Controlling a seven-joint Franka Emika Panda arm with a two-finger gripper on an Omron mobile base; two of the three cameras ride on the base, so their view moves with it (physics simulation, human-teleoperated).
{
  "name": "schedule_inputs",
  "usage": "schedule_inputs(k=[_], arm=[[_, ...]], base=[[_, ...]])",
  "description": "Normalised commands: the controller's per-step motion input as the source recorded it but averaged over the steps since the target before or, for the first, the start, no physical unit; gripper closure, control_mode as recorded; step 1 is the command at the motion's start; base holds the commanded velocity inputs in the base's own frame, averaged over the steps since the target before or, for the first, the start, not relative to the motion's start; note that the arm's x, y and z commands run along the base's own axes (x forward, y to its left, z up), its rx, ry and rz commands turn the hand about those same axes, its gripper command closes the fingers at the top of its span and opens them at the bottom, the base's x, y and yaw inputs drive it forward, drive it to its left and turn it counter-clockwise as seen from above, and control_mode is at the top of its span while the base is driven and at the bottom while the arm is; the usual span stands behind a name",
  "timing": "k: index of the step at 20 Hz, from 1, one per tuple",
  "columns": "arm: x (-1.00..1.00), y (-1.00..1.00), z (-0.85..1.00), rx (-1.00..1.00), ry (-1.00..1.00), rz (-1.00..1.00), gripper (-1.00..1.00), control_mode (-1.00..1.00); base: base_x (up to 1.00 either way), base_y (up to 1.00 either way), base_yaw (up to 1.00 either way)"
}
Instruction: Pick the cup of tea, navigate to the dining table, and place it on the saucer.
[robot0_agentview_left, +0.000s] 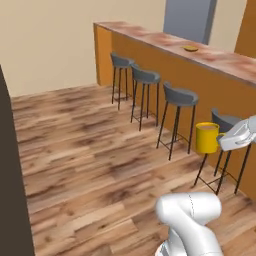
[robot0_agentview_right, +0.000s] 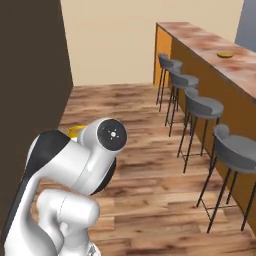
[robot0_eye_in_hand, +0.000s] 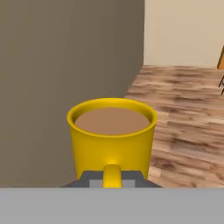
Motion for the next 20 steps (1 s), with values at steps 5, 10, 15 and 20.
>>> schedule_inputs(k=[5,10,15,20], arm=[[0.00,0.00,0.00,0.00,0.00,0.00,1.00,1.00],[0.00,0.00,0.00,0.00,0.00,0.00,1.00,1.00],[0.00,0.00,0.00,0.00,0.00,0.00,1.00,1.00],[0.00,0.00,0.00,0.00,0.00,0.00,1.00,1.00]], base=[[1.00,1.00,-0.47],[1.00,1.00,-0.49],[1.00,1.00,-0.49],[1.00,1.00,-0.47]])
